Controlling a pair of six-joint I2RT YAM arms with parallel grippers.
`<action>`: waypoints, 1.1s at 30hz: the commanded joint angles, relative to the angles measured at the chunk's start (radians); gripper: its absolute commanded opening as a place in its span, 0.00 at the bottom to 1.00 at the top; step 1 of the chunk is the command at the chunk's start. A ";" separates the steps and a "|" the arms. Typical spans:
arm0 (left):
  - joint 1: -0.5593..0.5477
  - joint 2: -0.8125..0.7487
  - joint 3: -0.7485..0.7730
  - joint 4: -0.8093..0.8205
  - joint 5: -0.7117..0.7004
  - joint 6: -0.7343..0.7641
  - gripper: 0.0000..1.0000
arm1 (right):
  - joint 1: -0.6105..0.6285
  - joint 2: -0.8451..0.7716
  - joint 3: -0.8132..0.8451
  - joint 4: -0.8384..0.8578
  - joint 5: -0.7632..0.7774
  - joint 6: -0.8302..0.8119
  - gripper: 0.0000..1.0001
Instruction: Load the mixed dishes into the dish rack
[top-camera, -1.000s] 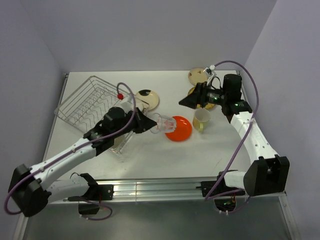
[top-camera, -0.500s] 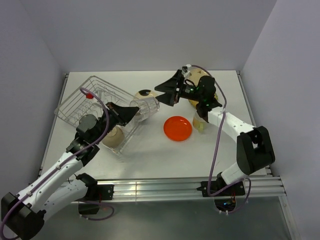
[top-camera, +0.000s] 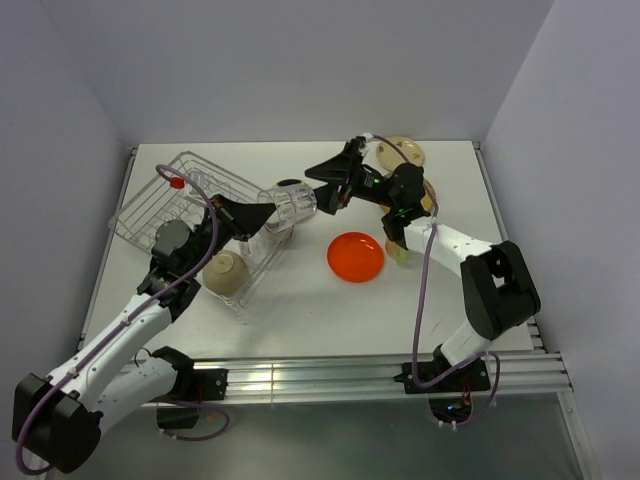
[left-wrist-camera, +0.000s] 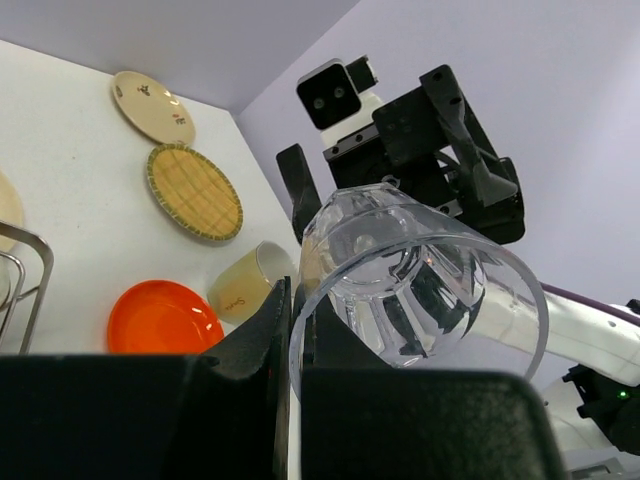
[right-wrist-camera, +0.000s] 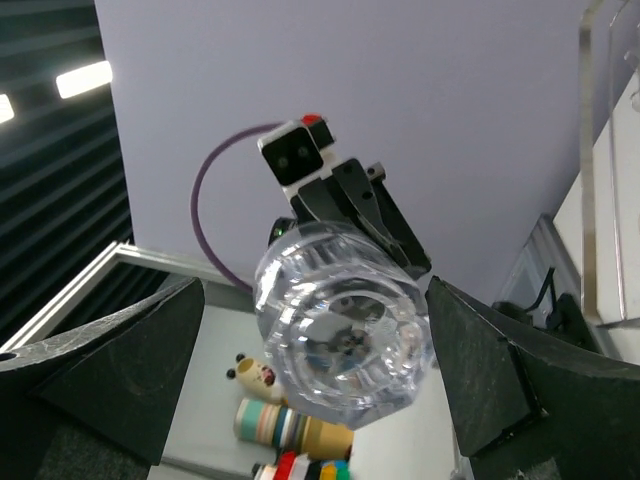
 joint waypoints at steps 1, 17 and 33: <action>0.006 -0.008 0.045 0.152 0.057 -0.043 0.00 | 0.060 0.003 -0.008 0.049 -0.077 0.010 1.00; 0.034 -0.041 -0.045 0.219 0.106 -0.105 0.00 | 0.097 0.017 0.040 0.046 -0.115 -0.062 1.00; 0.059 0.015 -0.076 0.316 0.149 -0.145 0.00 | 0.125 0.000 0.040 0.026 -0.118 -0.073 0.73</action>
